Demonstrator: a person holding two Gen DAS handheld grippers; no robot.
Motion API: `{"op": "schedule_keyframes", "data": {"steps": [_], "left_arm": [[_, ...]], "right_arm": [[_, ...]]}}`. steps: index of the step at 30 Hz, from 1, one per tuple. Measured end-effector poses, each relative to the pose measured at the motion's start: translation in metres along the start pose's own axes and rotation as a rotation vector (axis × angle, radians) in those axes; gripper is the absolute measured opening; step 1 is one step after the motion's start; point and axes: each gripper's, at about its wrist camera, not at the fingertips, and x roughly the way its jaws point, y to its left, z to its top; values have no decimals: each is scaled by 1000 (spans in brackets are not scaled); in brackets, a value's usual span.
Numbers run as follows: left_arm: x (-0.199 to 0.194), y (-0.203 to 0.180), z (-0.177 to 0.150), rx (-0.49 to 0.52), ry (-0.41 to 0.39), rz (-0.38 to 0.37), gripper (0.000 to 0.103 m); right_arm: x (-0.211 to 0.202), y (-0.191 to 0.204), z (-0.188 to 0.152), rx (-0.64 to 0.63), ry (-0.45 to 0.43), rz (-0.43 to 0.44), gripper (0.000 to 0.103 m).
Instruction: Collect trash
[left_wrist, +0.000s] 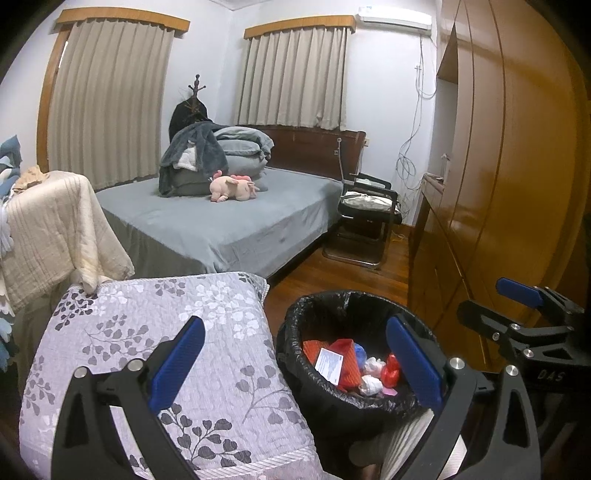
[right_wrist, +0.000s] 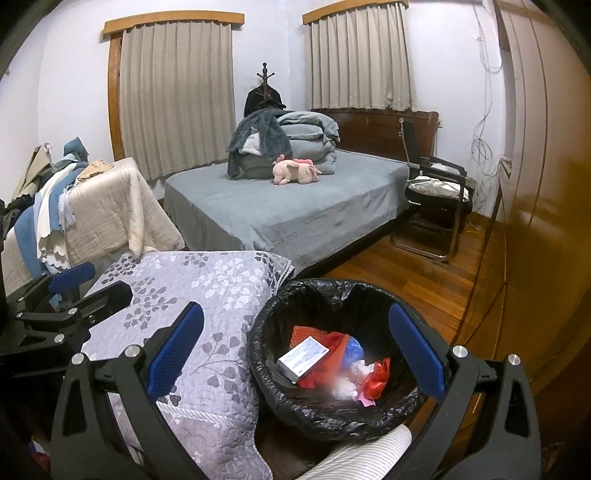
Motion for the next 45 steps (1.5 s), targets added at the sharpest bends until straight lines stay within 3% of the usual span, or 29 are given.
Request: {"op": "schedule_keyframes", "data": {"steps": [45], "left_arm": [[0, 1, -1, 2, 5, 0, 97]], "right_arm": [[4, 6, 0, 0, 6, 0, 98]]}}
